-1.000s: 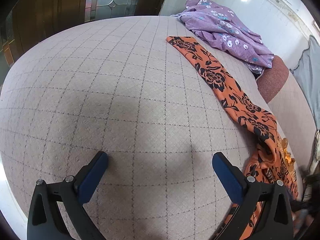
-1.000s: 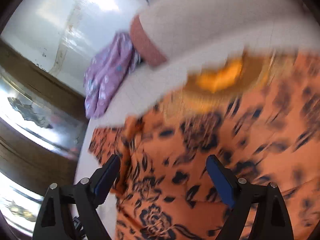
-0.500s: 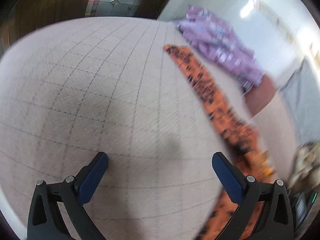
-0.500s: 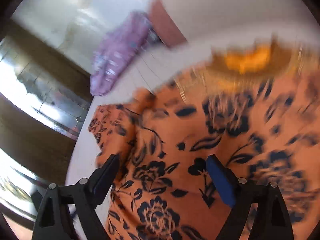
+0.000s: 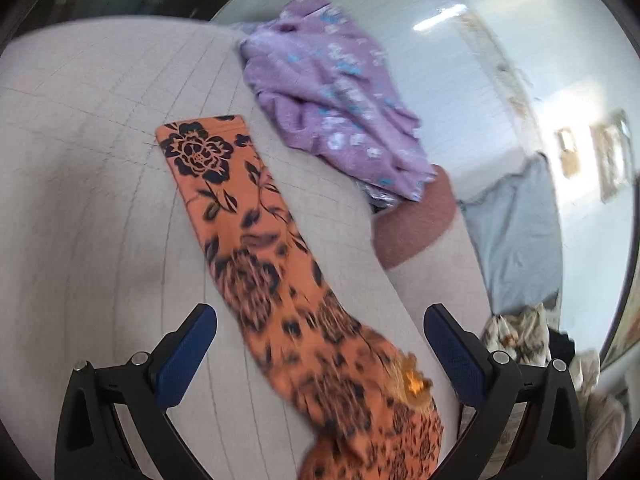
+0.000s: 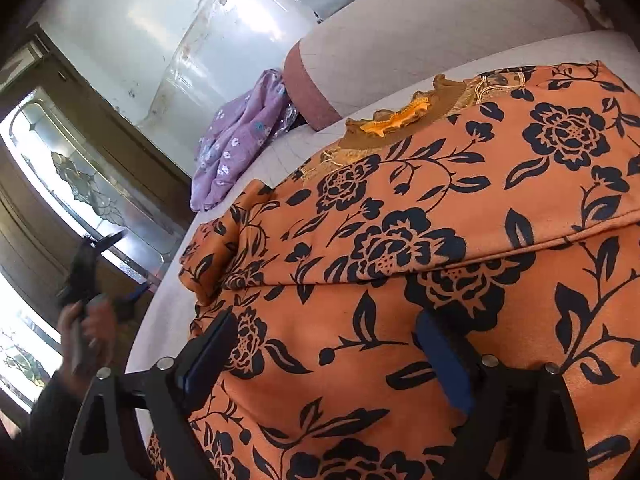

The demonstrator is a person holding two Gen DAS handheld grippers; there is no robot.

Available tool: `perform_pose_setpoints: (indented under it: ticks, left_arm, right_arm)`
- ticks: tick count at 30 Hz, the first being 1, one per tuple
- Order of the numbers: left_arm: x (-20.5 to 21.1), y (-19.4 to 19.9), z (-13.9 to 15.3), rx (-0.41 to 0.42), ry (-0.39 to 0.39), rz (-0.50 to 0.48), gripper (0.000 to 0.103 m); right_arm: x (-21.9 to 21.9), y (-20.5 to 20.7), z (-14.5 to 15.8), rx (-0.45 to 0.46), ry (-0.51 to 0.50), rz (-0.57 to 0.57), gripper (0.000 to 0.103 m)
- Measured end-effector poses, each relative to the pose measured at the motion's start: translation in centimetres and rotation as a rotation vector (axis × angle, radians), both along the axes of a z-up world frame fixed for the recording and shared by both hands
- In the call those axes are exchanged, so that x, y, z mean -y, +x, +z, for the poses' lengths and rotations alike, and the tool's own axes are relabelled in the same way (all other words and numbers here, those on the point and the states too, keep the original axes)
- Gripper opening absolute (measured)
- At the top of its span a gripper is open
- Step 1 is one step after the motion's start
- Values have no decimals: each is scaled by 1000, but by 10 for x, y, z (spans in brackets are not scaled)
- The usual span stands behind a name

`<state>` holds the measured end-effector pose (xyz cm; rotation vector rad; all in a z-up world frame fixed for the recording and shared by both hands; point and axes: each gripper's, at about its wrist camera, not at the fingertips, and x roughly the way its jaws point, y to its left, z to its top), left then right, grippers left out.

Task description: Fold small clothes

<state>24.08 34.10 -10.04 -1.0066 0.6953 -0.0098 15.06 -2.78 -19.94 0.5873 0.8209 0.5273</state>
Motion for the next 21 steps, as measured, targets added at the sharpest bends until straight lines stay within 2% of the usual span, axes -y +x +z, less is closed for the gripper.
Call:
perform_pose_setpoints:
  ticks: [3, 4, 11, 13, 14, 15, 16, 17, 18, 20, 21]
  left_arm:
    - [-16, 28, -27, -78, -51, 48, 102]
    - [-19, 32, -30, -76, -57, 62, 102]
    - [-30, 56, -45, -94, 5, 94, 102]
    - [-31, 63, -46, -133, 64, 106, 83]
    - [-32, 67, -46, -184, 122, 109, 49]
    - [-34, 71, -50, -242, 161, 106, 5]
    - [-39, 73, -55, -279, 154, 101, 6]
    - [-44, 72, -57, -273, 129, 102, 6]
    - [-46, 72, -54, -275, 138, 96, 6]
    - [-36, 71, -33, -272, 249, 90, 6]
    - [-24, 68, -12, -232, 325, 78, 6]
  right_arm:
    - [1, 0, -3, 6, 22, -1, 93]
    - [-1, 0, -4, 10, 21, -1, 93]
    - [5, -3, -4, 16, 35, 0, 93]
    - [5, -3, -5, 18, 35, 0, 93]
    - [4, -3, -5, 18, 35, 0, 93]
    - [4, -3, -5, 19, 34, 0, 93]
    - [4, -3, -5, 19, 34, 0, 93]
    - [4, -3, -5, 19, 33, 0, 93]
    - [4, -3, -5, 18, 32, 0, 93]
    - [4, -3, -5, 17, 29, 0, 93]
    - [4, -3, -5, 16, 29, 0, 93]
